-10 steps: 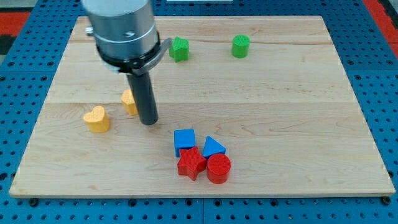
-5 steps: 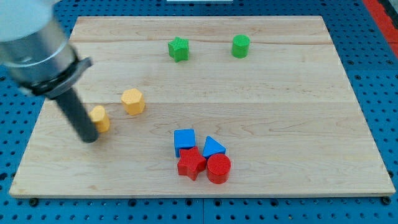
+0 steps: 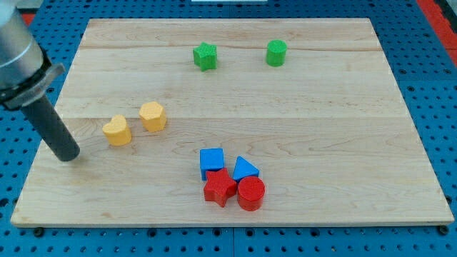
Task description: Move the yellow hexagon to the bottom right of the board
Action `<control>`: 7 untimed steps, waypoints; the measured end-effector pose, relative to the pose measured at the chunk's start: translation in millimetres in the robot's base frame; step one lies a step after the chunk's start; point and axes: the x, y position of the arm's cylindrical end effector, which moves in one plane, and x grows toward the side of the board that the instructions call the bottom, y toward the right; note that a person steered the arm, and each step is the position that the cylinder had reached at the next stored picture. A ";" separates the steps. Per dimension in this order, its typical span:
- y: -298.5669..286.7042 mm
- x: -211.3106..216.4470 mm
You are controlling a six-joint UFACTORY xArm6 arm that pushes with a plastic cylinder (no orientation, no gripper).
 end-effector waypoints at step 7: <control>341.1 -123.1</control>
